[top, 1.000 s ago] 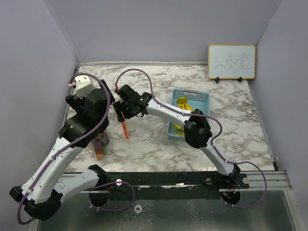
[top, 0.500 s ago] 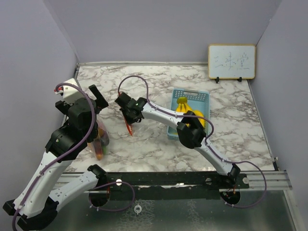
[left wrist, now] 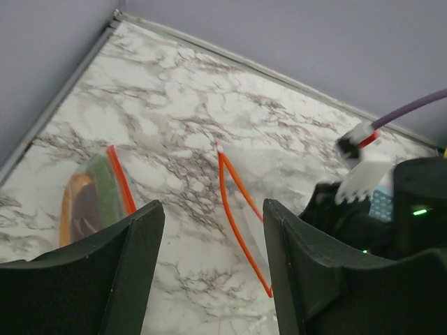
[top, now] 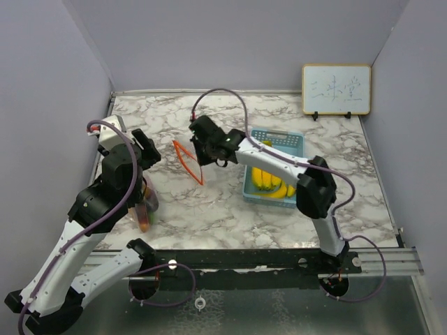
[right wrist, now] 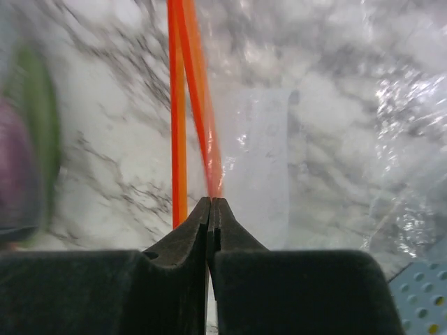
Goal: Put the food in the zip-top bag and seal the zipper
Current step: Pick up the zipper food storage bag at the center of the board.
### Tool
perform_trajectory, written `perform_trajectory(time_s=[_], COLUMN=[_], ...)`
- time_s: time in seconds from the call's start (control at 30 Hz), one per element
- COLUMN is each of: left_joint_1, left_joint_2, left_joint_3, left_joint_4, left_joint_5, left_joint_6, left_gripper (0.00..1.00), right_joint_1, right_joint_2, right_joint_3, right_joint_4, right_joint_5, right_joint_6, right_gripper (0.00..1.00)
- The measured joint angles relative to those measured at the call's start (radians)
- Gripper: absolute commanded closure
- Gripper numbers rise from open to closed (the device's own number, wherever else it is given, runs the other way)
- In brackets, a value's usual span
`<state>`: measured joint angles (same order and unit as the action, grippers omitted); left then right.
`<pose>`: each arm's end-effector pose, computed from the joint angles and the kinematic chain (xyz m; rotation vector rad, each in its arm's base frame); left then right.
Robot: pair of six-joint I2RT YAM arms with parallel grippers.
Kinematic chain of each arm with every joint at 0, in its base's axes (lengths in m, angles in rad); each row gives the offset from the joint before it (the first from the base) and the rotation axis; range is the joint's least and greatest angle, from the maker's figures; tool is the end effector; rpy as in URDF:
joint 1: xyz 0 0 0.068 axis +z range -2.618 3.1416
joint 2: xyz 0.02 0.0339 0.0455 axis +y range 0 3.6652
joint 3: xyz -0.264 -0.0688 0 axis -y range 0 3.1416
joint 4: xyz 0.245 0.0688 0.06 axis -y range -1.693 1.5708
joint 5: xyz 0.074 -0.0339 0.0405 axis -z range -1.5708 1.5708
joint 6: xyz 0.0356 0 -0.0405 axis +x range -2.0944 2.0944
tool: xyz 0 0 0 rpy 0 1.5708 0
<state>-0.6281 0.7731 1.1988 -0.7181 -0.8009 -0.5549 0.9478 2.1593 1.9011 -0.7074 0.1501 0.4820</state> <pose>0.1153 -0.0522 0.4252 -0.4702 1.7106 -0.1067 0.2849 0.3874 0.2387 -0.5331 2.5082 0.3791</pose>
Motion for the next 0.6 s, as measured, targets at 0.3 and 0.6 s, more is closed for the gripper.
perform_trajectory(time_s=[0.3, 0.6], left_joint_1=[0.000, 0.000], left_joint_2=[0.004, -0.002], left_joint_3=[-0.124, -0.167], left_joint_4=[0.053, 0.060], left_joint_5=[0.188, 0.203], left_joint_6=[-0.152, -0.309], left_gripper=[0.39, 0.39], right_joint_1=[-0.091, -0.081], right_joint_2=[-0.317, -0.153], right_joint_3=[-0.080, 0.028], right_joint_4=[0.197, 0.117], right_joint_5=[-0.066, -0.126], right_joint_6=[0.039, 0.011], right_gripper=[0.98, 0.29])
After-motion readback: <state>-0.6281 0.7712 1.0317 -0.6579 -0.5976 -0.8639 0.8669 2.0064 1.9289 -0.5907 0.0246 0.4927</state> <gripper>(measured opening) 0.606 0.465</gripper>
